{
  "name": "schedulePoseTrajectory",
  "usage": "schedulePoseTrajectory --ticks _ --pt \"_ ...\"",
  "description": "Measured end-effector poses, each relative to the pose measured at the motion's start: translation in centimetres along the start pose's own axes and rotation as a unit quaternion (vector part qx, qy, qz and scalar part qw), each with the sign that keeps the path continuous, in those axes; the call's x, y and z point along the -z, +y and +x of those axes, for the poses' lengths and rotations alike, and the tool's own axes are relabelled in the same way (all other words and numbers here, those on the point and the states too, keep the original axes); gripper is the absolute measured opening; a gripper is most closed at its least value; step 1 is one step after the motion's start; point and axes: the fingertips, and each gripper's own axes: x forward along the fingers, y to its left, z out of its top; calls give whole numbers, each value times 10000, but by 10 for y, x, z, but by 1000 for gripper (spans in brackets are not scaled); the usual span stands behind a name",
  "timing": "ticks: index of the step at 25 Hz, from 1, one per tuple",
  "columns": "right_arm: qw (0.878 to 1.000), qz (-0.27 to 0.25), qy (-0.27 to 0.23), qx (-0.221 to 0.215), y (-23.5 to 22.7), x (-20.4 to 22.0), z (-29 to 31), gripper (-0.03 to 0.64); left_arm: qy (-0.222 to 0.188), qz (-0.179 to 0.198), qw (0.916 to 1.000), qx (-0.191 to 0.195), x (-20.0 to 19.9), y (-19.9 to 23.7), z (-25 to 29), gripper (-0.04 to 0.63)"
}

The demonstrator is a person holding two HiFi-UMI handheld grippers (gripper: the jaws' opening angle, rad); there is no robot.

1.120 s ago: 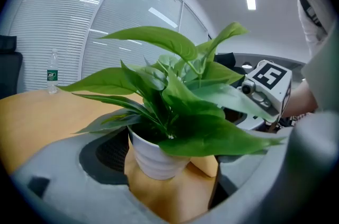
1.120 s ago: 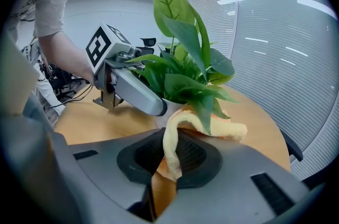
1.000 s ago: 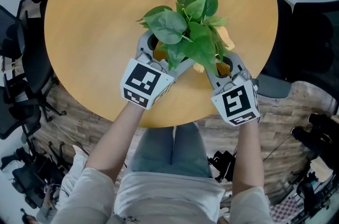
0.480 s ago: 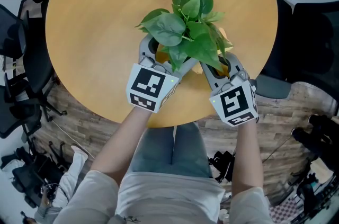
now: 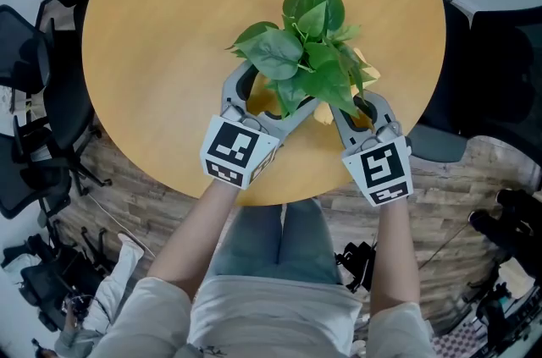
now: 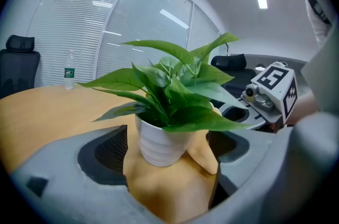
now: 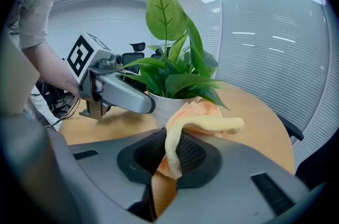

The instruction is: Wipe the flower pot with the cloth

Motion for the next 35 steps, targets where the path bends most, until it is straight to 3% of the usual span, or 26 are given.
schedulePoseTrajectory --ticks 8,21,30,35 --pt "9990 428 3 162 10 -14 -33 43 56 -161 9998 92 -11 -8 -37 440" --pt "9977 419 450 299 28 -22 -84 43 166 -196 9995 201 -39 -34 -104 306" --pt "9979 505 175 364 44 -50 -126 43 81 -100 9998 118 -62 -54 -146 206" --pt "9978 542 -76 378 55 -80 -150 43 -53 -351 9993 119 -84 -65 -159 92"
